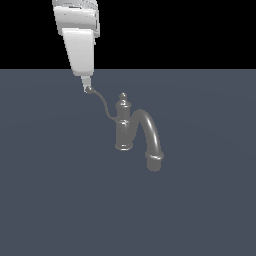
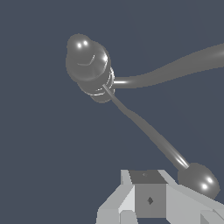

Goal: Turn on the faucet by rotating a designated handle.

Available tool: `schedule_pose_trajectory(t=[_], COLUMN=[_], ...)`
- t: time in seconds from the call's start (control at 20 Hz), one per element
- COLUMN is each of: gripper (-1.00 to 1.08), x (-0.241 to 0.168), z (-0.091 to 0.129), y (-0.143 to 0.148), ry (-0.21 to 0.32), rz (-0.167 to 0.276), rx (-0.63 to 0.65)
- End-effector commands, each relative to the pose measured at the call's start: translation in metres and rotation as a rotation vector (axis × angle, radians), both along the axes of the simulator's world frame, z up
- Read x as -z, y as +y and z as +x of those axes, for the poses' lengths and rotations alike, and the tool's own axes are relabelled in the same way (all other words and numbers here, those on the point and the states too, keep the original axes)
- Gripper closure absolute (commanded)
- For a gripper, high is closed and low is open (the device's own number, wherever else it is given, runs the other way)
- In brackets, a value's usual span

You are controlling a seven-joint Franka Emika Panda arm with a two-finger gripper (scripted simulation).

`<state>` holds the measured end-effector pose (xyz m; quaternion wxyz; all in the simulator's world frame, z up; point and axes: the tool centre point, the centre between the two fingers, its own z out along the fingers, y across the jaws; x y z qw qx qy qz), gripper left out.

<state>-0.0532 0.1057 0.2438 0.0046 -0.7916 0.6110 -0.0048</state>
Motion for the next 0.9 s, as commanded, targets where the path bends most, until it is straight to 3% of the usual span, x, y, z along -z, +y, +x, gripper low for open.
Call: schedule_pose_trajectory(t=[0.0, 0.85], gripper=[1.08, 1.08], x=[0.000, 0.002], z=[-0.007, -0.049], y=[-0.013, -0.074], ry=[0.005, 0.013], rz=[-0.002, -0.001], rx=[0.007, -0.001])
